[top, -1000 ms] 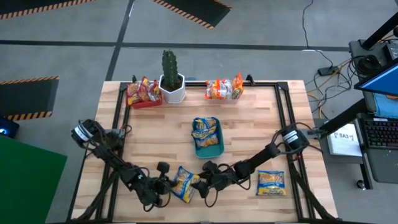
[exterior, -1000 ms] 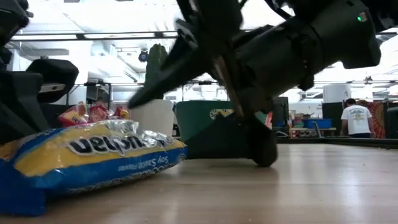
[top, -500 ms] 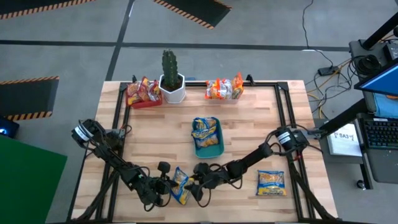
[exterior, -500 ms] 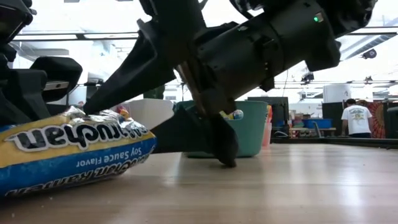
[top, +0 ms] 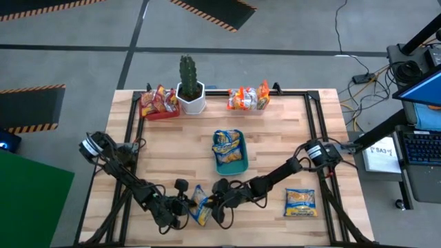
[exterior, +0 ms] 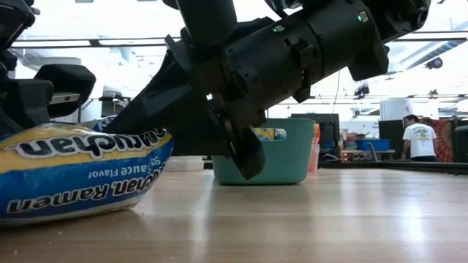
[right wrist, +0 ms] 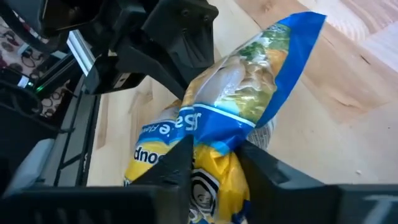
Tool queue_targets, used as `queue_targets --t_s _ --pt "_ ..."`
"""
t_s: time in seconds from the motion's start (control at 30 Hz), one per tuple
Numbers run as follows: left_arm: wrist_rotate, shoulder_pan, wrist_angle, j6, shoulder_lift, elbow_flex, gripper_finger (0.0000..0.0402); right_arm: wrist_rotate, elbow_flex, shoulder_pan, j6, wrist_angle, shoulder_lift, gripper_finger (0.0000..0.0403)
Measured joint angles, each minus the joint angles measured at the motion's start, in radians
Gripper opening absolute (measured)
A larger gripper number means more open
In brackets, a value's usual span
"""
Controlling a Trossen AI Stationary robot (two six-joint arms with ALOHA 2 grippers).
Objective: Sort Maruchan noodles
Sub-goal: Put the blue noodle pack into the green bin
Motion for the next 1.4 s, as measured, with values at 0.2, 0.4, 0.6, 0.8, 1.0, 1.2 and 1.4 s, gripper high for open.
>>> queue_targets --t_s 0.2,0.4,0.6,0.8,1.0,1.2,1.4 --pt "-0.002 -0.003 -0.073 0.001 -0.049 0.001 0.0 -0.004 0.0 0.0 -0.052 -0.006 -0.028 0.0034" --pt "-0.002 -0.014 -0.161 0.009 -0.168 0.006 0.0 -0.004 0.0 0.0 -0.129 -0.088 -0.127 0.0032" --pt "-0.004 -0.019 -0.197 0.122 -0.349 0.006 0.0 0.011 0.0 -0.003 -0.245 -0.252 -0.291 0.0033" --pt "-0.08 -0.015 -0.18 0.272 -0.498 0.006 0.0 0.084 0.0 -0.024 -0.433 -0.484 -0.468 0.0033" --pt "-0.096 0.004 -0.098 0.423 -0.547 0.006 0.0 0.091 0.0 -0.091 -0.616 -0.694 -0.589 0.0033" --pt "-0.095 0.045 -0.067 0.484 -0.545 0.006 0.0 0.064 0.0 -0.168 -0.875 -0.855 -0.613 0.0033" --pt "-0.095 0.089 -0.06 0.483 -0.544 0.006 0.0 -0.052 -0.018 -0.235 -0.965 -0.939 -0.588 0.0033"
